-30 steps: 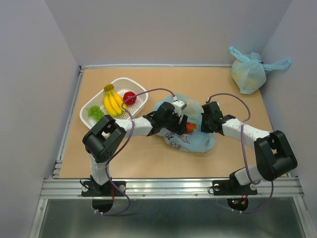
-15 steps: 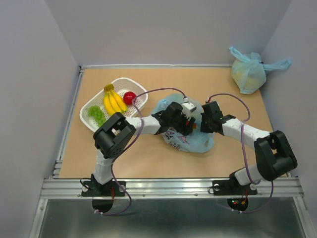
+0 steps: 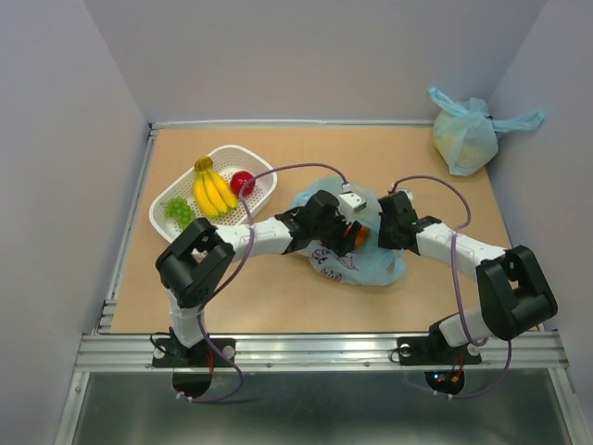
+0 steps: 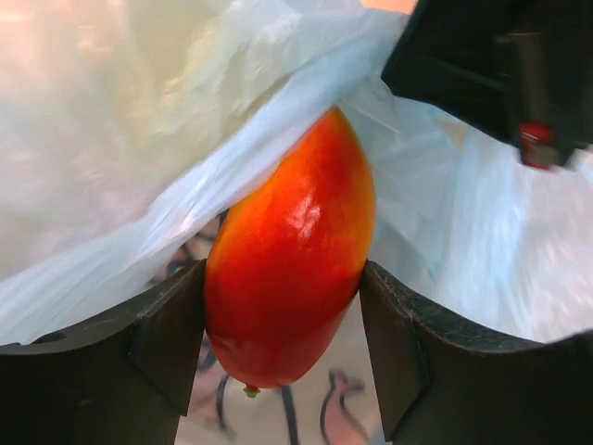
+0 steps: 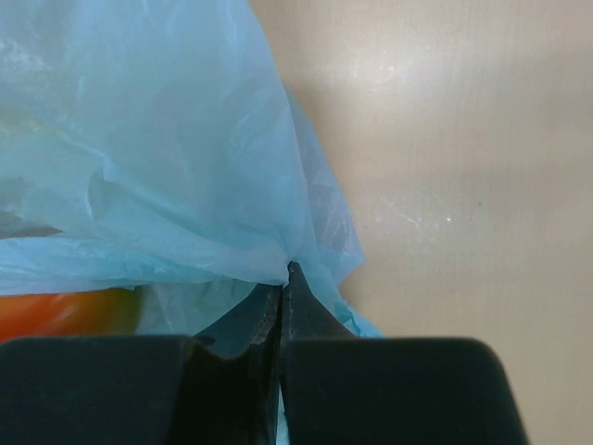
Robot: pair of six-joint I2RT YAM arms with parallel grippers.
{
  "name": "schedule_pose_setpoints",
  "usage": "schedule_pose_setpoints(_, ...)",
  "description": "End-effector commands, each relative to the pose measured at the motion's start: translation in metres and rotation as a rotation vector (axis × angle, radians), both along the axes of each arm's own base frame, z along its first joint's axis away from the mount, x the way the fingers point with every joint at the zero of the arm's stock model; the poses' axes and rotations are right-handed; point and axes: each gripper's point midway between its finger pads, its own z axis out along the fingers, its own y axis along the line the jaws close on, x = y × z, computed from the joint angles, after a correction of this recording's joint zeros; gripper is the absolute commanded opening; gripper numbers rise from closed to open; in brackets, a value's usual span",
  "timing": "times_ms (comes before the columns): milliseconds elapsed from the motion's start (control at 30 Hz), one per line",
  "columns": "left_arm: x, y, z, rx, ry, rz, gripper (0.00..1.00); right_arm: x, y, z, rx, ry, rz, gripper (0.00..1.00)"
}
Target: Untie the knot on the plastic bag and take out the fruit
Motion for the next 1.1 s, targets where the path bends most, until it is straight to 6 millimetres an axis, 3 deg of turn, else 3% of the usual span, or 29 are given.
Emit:
schedule_pose_setpoints(0,-0.010,0.004,0.075,-0.102,-0.088,-0.033,0.08,0.000,-0.016,0.007,-0.068,-0.045,-0.043,0.01)
schedule_pose_setpoints(233,-0.032,0.026,0.126,-0.175,-0.086,-0.063,0.08,-0.001,-0.025,0.010,-0.113,-0.047,-0.073,0.01)
schedule_pose_setpoints(267,-0.034,0.031,0.149,-0.232,-0.085,-0.036,0.08,-0.001,-0.026,0.013,-0.110,-0.055,-0.079,0.01)
schedule_pose_setpoints(400,-0.003,0.071,0.209,-0.409,-0.138,0.174,0.07,-0.003,-0.023,0.017,-0.084,-0.064,-0.071,0.00)
schedule_pose_setpoints(467,0.026,0.112,0.229,-0.453,-0.182,0.351,0.07,-0.005,-0.021,0.019,-0.069,-0.065,-0.064,0.00)
schedule_pose_setpoints(500,0.036,0.130,0.226,-0.458,-0.167,0.453,0.07,-0.006,-0.019,0.021,-0.056,-0.068,-0.057,0.01)
schedule_pose_setpoints(533,0.062,0.170,0.224,-0.433,-0.209,0.646,0.07,-0.007,-0.016,0.021,-0.043,-0.065,-0.042,0.00)
schedule_pose_setpoints(567,0.071,0.194,0.223,-0.428,-0.216,0.750,0.07,-0.007,-0.014,0.022,-0.036,-0.067,-0.034,0.00)
schedule_pose_setpoints(600,0.078,0.223,0.207,-0.388,-0.197,0.882,0.07,-0.007,-0.013,0.025,-0.028,-0.072,-0.029,0.01)
schedule_pose_setpoints(667,0.084,0.263,0.196,-0.402,-0.155,1.054,0.07,-0.007,-0.011,0.028,-0.015,-0.078,-0.023,0.00)
schedule_pose_setpoints(700,0.086,0.298,0.178,-0.367,-0.136,1.161,0.08,-0.008,-0.011,0.030,-0.011,-0.080,-0.023,0.00)
schedule_pose_setpoints(767,0.085,0.334,0.167,-0.373,-0.125,1.271,0.11,-0.008,-0.010,0.035,-0.005,-0.094,-0.022,0.00)
schedule_pose_setpoints(800,0.081,0.347,0.150,-0.345,-0.109,1.313,0.17,-0.008,-0.010,0.036,-0.003,-0.096,-0.021,0.00)
schedule_pose_setpoints(833,0.082,0.372,0.145,-0.338,-0.118,1.381,0.19,-0.008,-0.009,0.038,0.001,-0.097,-0.017,0.00)
schedule_pose_setpoints(967,0.076,0.412,0.110,-0.285,-0.071,1.472,0.30,-0.007,-0.008,0.043,0.009,-0.103,-0.010,0.00)
schedule_pose_setpoints(1067,0.077,0.422,0.102,-0.298,-0.057,1.484,0.55,-0.006,-0.006,0.047,0.014,-0.109,0.004,0.00)
